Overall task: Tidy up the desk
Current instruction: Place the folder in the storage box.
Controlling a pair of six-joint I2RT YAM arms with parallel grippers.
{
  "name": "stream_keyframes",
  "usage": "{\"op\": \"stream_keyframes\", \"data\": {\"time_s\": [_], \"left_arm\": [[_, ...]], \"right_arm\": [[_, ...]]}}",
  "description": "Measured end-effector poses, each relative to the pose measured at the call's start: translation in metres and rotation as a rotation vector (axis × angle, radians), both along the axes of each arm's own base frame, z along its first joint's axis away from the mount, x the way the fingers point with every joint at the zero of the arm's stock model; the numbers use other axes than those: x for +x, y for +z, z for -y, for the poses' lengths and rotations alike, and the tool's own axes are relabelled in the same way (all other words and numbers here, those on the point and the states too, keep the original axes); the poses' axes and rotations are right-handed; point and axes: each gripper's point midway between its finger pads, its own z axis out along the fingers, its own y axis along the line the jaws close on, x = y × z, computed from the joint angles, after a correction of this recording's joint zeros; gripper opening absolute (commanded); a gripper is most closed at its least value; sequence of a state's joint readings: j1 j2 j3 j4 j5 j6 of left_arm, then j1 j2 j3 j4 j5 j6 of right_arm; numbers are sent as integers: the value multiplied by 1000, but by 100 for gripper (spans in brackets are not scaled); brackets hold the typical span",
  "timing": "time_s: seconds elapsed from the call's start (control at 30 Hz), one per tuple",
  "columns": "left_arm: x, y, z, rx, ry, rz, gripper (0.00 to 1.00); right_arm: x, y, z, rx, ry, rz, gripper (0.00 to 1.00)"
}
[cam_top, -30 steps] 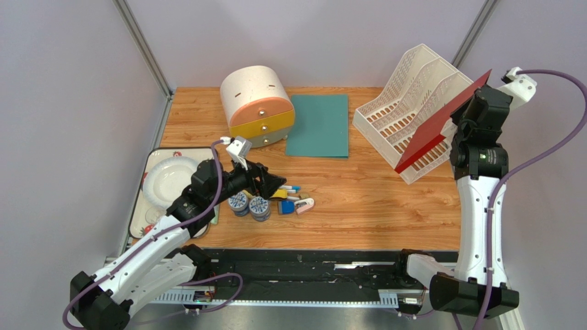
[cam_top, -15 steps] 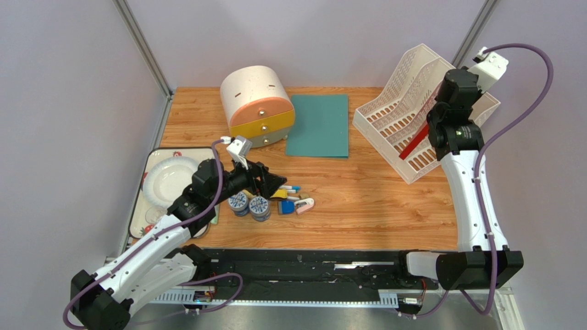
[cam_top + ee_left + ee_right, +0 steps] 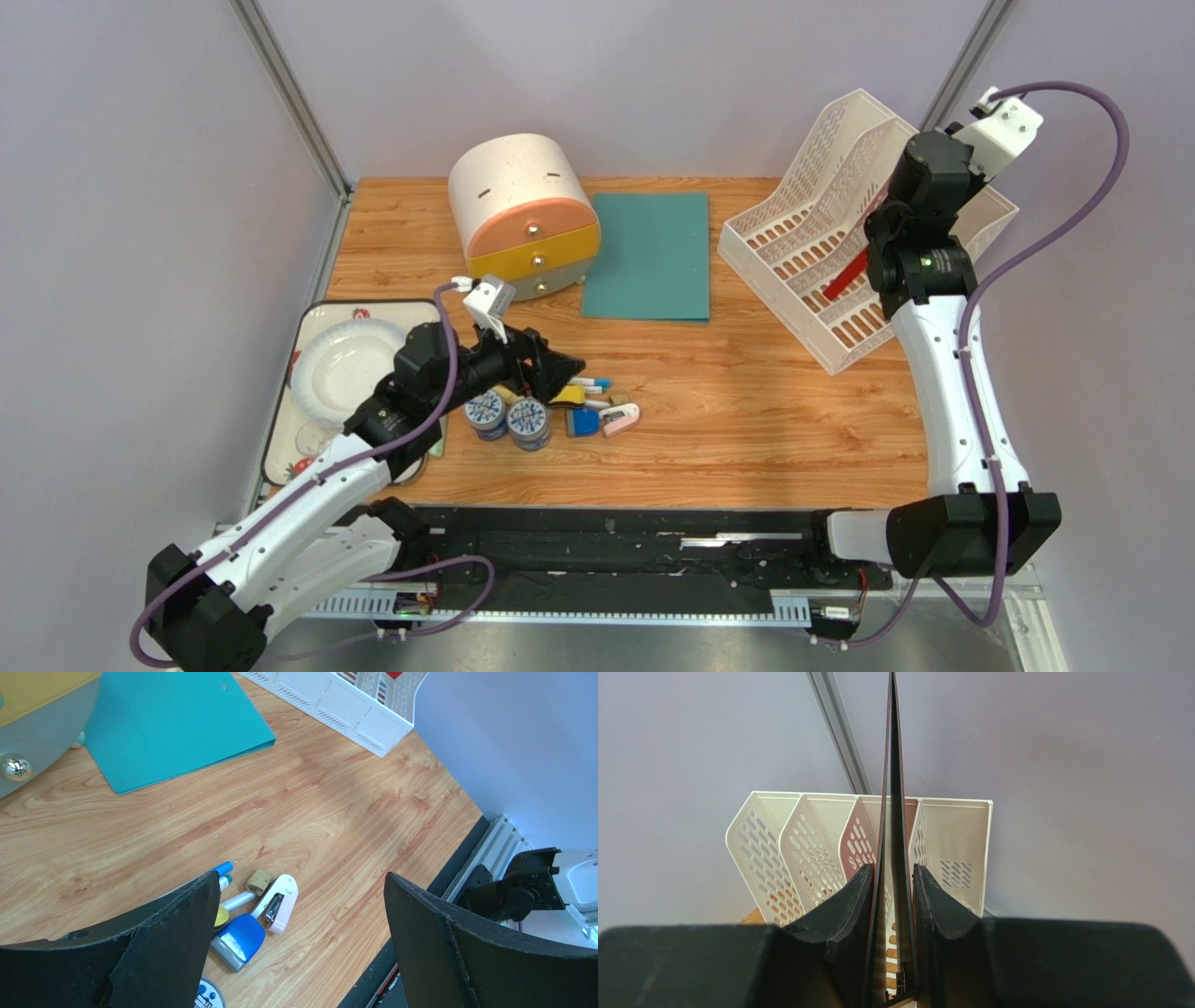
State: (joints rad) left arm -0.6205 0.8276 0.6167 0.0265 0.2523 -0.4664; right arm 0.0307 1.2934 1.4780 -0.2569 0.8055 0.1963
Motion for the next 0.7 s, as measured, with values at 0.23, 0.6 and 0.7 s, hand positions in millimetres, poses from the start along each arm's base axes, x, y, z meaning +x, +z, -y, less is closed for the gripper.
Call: {"op": "stream_keyframes", "data": {"time_s": [0.23,0.6,0.7], "left_arm": [[1,-3,1,5,0,-7,95],[1,-3,0,6,3,-7,95],[2,-3,0,6,5,-7,95]], "right_arm": [[14,-30,1,1,-13,-41,0],[31,-65,-3,37,-8,-56,0],[32,-69,-4,42,-8,-66,13]]}}
